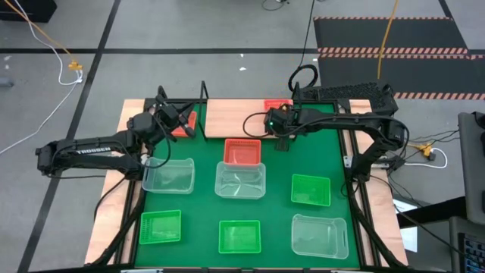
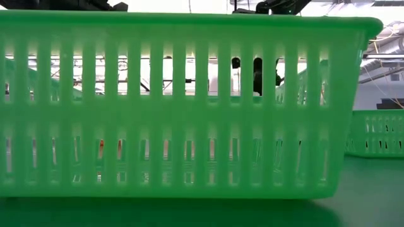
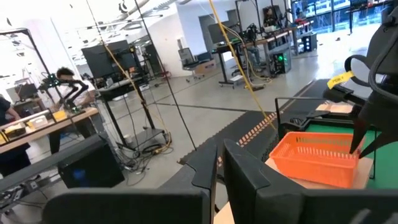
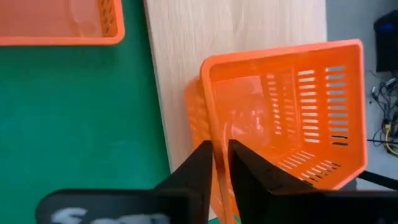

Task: Stack baskets on shelf by color
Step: Put the top right orange bin on the shelf, then stack the right orange bin on top of the other orange bin on the shelf

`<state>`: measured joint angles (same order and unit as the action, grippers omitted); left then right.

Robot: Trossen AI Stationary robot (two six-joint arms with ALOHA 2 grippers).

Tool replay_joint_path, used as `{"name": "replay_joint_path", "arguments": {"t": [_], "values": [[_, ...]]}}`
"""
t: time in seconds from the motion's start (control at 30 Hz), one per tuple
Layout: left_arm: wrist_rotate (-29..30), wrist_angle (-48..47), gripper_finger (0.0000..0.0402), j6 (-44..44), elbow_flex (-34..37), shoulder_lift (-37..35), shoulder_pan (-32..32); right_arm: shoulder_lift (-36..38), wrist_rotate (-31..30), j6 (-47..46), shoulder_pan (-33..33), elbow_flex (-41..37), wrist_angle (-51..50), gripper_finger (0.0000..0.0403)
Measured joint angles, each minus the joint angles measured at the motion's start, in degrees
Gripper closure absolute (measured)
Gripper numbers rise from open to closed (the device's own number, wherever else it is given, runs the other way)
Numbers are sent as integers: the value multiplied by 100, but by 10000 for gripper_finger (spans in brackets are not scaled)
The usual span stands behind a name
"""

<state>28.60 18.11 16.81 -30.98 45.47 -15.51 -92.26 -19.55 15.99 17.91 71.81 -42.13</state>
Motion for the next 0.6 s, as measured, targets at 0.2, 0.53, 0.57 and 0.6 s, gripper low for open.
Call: {"name": "replay_joint_path", "arguments": {"t": [0.2, 0.53, 0.57, 0.6], "values": [[0, -2, 371, 1, 0, 0, 0, 438, 19, -127, -2, -4, 376, 293], [0, 15, 371, -1, 0, 0, 0, 600, 1533, -443, -684, -4, 1044, 240], [0, 17, 371, -1, 0, 0, 0, 526, 1388, -10, -817, -36, 1027, 241], [0, 22, 371, -3, 0, 0, 0, 465, 1309, 521, -936, -67, 976, 243]]}}
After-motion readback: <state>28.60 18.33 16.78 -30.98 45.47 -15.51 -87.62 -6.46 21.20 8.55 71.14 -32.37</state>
